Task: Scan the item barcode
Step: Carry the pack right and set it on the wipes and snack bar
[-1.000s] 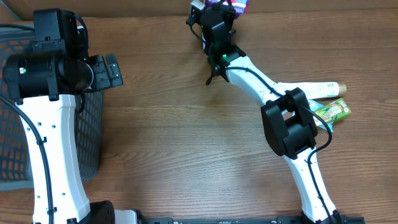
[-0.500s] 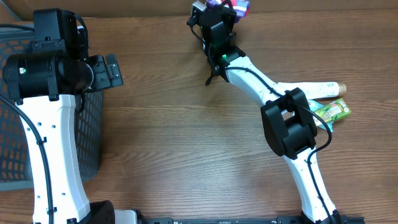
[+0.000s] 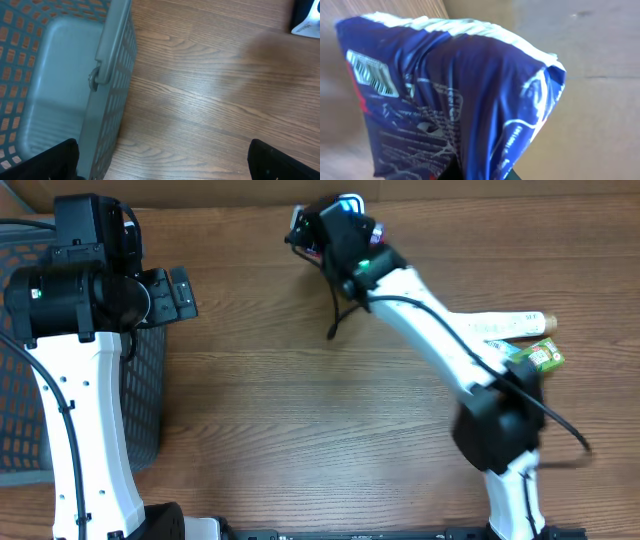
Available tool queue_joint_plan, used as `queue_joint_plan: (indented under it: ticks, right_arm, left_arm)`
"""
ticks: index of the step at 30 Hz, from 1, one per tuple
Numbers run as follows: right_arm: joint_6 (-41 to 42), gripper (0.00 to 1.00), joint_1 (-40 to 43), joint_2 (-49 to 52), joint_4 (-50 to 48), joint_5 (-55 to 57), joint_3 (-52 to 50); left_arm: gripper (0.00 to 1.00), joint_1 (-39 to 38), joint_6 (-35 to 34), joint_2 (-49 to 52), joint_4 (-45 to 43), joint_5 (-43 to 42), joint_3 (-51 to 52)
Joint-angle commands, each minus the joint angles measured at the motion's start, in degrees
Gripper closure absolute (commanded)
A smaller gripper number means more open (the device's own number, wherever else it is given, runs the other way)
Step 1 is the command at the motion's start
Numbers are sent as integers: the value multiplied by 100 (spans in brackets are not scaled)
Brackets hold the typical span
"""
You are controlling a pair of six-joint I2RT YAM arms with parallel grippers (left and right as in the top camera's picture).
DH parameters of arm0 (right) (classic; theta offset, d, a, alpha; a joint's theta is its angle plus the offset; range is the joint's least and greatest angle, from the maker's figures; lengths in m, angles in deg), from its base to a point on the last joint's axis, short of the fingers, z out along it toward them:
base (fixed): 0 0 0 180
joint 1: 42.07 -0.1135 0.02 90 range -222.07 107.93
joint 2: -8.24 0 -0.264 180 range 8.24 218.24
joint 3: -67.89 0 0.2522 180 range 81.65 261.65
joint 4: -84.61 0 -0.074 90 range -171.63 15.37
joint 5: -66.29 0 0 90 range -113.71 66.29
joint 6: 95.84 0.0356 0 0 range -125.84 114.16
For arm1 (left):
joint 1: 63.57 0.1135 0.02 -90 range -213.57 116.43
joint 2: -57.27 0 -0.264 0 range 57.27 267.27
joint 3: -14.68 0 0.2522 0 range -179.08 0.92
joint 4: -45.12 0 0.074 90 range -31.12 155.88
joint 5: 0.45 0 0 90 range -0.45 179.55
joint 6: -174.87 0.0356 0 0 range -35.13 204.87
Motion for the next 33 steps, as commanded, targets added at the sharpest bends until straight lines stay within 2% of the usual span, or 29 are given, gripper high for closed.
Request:
queue_joint_plan:
  ticks: [1,7,14,18,21,27,33]
  right_arm:
    - [1886,96,214,-1108,446,-2072,109]
    - [3386,96,811,-1663,1043,-4212,109]
    - [5783,96,1923,-1716,2175,-5554,111]
    - [6756,96,2697,-1714,3095,-5302,-37]
    - [7420,96,3311,-1714,3418,-4651,-450]
    - [8002,96,4151,-1714,2990,-3486,-1742]
    - [7995,96,4642,-1714,2236,-3377,-2903]
  left_arm:
    - [0,-11,-20,-22,13,-24,-120]
    - [1,-11,-20,-22,11,-24,-120]
    - [1,-11,-20,-22,13,-24,-120]
    - [1,-11,-20,-22,13,-24,-120]
    - [0,-11,-20,-22,11,-24,-120]
    - [0,-11,-20,-22,11,-24,-120]
    - [1,-11,-20,-22,13,-24,-120]
